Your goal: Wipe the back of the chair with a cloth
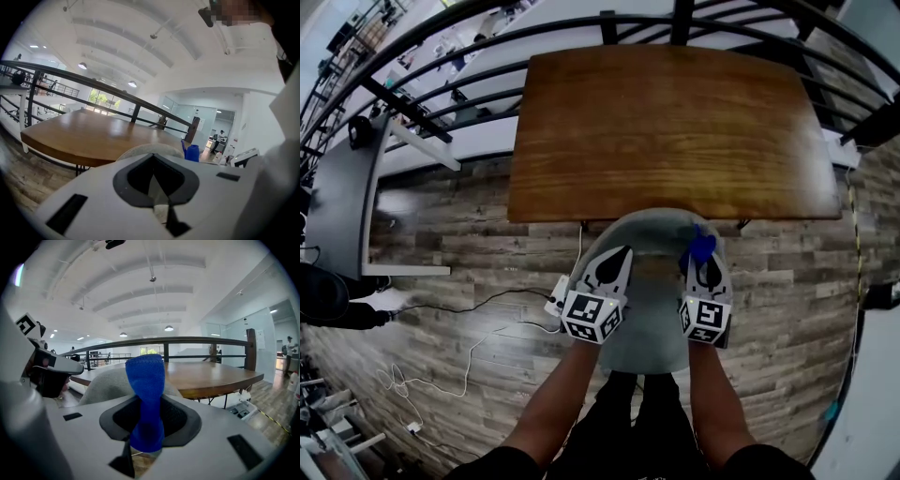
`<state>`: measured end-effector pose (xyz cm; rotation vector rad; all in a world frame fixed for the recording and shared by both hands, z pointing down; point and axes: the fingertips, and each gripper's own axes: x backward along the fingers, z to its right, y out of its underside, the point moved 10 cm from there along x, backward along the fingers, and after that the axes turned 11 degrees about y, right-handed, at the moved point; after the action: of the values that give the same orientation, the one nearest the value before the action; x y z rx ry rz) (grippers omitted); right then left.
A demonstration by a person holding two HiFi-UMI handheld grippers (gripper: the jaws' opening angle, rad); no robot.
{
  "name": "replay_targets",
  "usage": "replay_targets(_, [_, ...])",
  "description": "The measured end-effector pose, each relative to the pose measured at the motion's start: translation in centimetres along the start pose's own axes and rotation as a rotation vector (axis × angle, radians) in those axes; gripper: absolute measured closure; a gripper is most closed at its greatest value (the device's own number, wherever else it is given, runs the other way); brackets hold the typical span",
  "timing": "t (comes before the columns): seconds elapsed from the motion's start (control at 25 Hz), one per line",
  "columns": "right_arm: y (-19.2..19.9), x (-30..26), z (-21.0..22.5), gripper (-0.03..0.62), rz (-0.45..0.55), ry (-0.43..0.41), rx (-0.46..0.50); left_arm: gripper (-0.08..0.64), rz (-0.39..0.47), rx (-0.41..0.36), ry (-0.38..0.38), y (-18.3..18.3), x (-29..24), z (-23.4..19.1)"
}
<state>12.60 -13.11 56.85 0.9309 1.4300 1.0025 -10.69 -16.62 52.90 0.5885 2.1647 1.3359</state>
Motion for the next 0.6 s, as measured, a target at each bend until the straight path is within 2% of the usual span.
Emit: replay_targets(0.6, [2.5,-1.5,-11.1,0.476,-0.014,-0.262,0.107,0.561,0.007,0.009,-0.136,2.7,5.5,-3.5])
